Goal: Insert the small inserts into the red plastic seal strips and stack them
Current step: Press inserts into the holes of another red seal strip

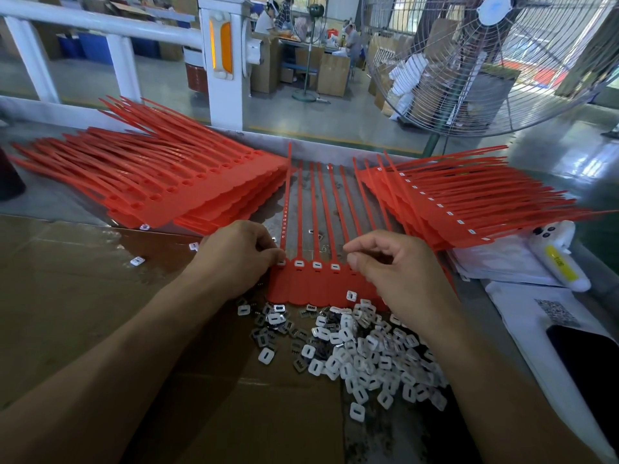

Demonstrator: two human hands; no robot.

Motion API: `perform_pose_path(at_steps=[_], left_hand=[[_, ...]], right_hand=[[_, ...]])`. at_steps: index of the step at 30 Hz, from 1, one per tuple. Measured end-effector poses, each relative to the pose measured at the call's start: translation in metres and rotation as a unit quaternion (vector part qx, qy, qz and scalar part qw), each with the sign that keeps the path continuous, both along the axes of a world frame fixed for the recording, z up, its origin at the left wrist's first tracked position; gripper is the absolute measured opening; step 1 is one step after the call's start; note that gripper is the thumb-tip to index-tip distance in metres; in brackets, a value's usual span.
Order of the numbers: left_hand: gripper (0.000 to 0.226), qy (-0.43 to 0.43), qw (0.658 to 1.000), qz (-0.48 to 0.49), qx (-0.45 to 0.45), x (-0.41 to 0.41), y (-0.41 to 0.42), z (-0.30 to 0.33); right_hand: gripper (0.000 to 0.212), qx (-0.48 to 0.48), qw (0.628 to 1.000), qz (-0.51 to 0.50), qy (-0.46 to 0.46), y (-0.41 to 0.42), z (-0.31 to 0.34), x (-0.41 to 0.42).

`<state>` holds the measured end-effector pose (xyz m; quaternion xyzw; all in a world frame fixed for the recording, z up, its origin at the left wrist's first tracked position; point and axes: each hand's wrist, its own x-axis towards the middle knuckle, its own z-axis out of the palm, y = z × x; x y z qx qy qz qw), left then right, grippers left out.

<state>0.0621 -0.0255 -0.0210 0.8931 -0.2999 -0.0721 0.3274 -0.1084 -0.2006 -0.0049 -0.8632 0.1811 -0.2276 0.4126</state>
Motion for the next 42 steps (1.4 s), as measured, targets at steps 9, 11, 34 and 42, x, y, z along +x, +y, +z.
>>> perform_pose_path(at_steps=[9, 11, 34, 42], left_hand=[[0.018, 0.001, 1.0, 0.001, -0.003, 0.0, 0.0, -0.001], [0.018, 0.001, 1.0, 0.002, -0.003, 0.0, 0.0, -0.001], [0.018, -0.004, 1.0, 0.001, 0.004, -0.002, 0.0, 0.002], [0.018, -0.005, 1.0, 0.001, 0.007, -0.003, 0.001, 0.003]], right_hand=[[0.008, -0.019, 0.999, -0.034, 0.004, -0.006, -0.006, 0.001], [0.011, -0.009, 0.999, -0.039, 0.004, -0.007, -0.006, 0.003], [0.018, 0.022, 0.997, -0.068, 0.015, -0.012, -0.007, 0.003], [0.02, -0.029, 0.997, -0.067, 0.024, -0.011, -0.011, 0.004]])
